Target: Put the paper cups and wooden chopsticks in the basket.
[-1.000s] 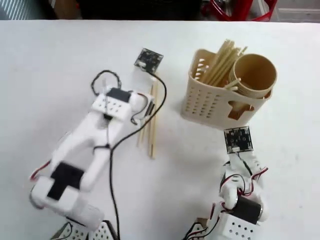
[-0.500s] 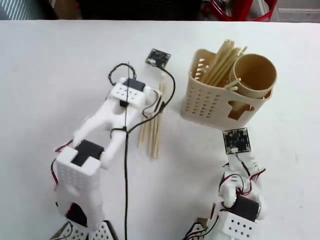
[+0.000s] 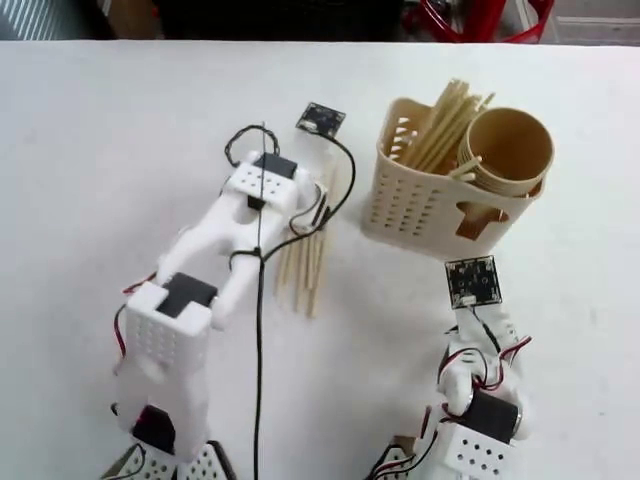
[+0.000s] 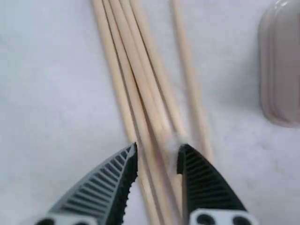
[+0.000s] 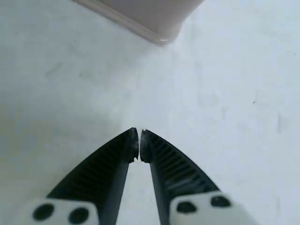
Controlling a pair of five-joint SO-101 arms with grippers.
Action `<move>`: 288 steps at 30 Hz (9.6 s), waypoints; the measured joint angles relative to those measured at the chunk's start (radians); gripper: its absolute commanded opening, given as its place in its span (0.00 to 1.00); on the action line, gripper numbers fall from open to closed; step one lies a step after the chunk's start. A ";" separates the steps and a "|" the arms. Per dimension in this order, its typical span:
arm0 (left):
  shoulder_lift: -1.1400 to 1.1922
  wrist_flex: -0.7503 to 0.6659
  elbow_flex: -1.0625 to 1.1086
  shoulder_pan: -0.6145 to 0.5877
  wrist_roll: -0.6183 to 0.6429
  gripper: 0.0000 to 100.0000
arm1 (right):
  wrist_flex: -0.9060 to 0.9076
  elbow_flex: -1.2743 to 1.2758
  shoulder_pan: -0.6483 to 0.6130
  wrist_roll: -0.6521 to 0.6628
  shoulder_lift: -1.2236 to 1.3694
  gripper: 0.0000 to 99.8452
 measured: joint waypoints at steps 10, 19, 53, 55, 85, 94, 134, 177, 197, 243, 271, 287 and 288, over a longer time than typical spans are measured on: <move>0.029 0.025 -0.035 0.003 0.000 0.04 | 0.000 0.000 0.000 0.000 0.000 0.03; -0.015 0.058 -0.044 0.003 -0.029 0.02 | 0.000 0.003 0.000 0.000 0.000 0.03; -0.913 0.218 -0.434 0.388 -0.187 0.02 | 0.000 0.005 -0.035 0.000 0.002 0.02; -1.016 0.227 -0.358 0.420 -0.187 0.02 | 0.000 0.005 -0.035 0.000 0.002 0.02; -0.427 -0.600 -0.299 0.417 -0.362 0.02 | 0.000 0.005 -0.035 0.000 0.002 0.02; -0.184 -0.526 -0.460 0.338 -0.299 0.03 | 0.000 0.005 -0.035 0.000 0.002 0.02; -0.422 -0.331 -0.100 0.249 -0.021 0.02 | -0.015 0.005 -0.035 -0.002 0.002 0.02; -0.632 -0.296 0.051 0.239 -0.161 0.12 | -0.015 0.008 -0.035 0.000 0.002 0.02; -0.417 -0.265 -0.264 0.221 -0.305 0.06 | -0.015 0.011 -0.035 0.000 0.002 0.02; 0.209 0.226 -0.361 -0.044 -0.207 0.15 | -0.015 0.011 -0.035 0.000 0.002 0.03; 0.239 0.308 -0.459 -0.028 -0.190 0.18 | -0.015 0.011 -0.035 0.000 0.002 0.03; 0.261 0.305 -0.431 -0.052 -0.130 0.05 | -0.015 0.011 -0.035 0.000 0.002 0.03; 0.261 0.305 -0.431 -0.054 -0.130 0.04 | -0.015 0.011 -0.035 0.000 0.002 0.03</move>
